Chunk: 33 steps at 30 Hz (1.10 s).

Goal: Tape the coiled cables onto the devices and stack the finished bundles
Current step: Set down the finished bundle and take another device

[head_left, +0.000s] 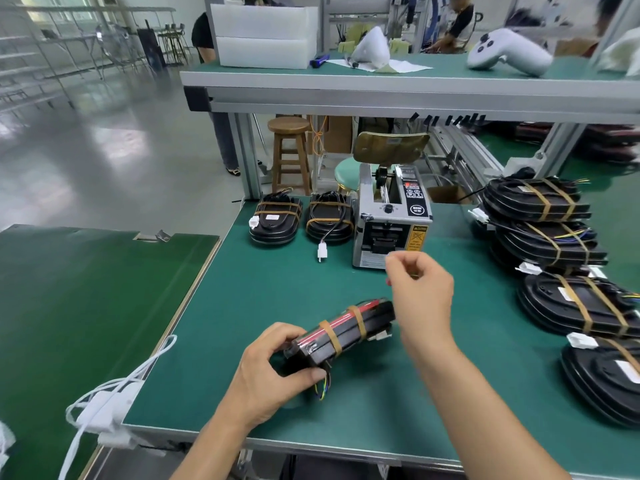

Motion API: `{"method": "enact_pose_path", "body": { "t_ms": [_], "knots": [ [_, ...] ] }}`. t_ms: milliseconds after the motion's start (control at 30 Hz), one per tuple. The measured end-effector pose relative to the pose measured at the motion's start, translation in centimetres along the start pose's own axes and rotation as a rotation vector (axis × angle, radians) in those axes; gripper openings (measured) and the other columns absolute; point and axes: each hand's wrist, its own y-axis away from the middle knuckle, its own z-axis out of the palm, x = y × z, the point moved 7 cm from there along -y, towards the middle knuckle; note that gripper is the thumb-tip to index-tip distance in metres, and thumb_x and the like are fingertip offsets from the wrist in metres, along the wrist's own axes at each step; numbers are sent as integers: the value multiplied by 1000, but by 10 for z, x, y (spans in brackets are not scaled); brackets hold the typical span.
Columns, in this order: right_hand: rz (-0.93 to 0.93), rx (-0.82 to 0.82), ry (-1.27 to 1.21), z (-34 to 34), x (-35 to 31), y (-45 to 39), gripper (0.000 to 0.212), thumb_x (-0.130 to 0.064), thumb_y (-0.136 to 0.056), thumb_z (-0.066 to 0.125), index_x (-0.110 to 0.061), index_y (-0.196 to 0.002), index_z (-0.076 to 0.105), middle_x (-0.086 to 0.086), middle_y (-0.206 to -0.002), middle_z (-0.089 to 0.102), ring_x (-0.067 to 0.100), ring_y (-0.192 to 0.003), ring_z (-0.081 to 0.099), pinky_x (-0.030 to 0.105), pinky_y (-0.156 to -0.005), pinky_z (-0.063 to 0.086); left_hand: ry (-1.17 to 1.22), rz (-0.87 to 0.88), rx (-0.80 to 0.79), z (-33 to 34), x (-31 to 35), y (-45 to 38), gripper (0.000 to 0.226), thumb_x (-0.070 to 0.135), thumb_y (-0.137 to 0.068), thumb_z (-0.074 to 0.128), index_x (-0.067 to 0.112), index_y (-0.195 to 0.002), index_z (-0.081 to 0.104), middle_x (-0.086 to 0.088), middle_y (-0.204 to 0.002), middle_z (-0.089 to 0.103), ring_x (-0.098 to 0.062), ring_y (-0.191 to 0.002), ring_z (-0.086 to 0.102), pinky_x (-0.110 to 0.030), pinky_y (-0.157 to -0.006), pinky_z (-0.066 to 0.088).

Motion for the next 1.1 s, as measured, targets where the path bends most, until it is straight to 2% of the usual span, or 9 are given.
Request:
{"method": "enact_pose_path", "body": {
  "t_ms": [100, 233, 467, 667, 833, 1100],
  "knots": [
    [213, 20, -74, 8, 21, -41, 16, -13, -90, 69, -17, -76, 76, -2, -68, 67, 12, -62, 58, 24, -65, 47, 20, 0, -1, 1, -1, 0, 47, 51, -70, 93, 33, -108, 72, 0, -106, 72, -26, -102, 69, -48, -94, 54],
    [354, 45, -172, 18, 36, -69, 17, -8, -89, 69, -14, -75, 73, 3, -75, 71, 12, -58, 57, 15, -45, 41, 10, 2, -3, 0, -5, 0, 49, 52, -70, 93, 33, -110, 73, 0, -108, 72, -26, -104, 69, -48, -94, 54],
    [339, 119, -211, 26, 30, -90, 16, -4, -81, 69, -14, -69, 73, 0, -69, 69, 10, -50, 56, 19, -45, 40, 21, 3, -6, 0, -9, -1, 48, 51, -72, 94, 32, -111, 73, -1, -109, 72, -28, -104, 70, -54, -94, 55],
    [369, 126, -187, 34, 32, -99, 8, -4, -80, 72, -11, -75, 74, 1, -66, 69, 7, -42, 55, 20, -42, 38, 25, 0, -7, 0, -11, -1, 50, 50, -72, 95, 30, -112, 73, -2, -109, 72, -29, -103, 70, -54, -93, 55],
    [407, 137, -188, 38, 38, -100, 13, -3, -79, 73, -11, -71, 68, 4, -66, 69, 9, -40, 55, 18, -36, 35, 32, -2, -9, 1, -11, -1, 48, 49, -72, 95, 30, -111, 73, -2, -108, 72, -28, -102, 70, -54, -93, 55],
    [430, 150, -176, 39, 39, -101, 10, -1, -79, 73, -8, -73, 69, 5, -68, 69, 7, -35, 52, 17, -35, 35, 25, 5, -10, 1, -12, -1, 51, 54, -73, 94, 30, -112, 73, -2, -109, 72, -29, -103, 70, -54, -93, 55]
  ]
}}
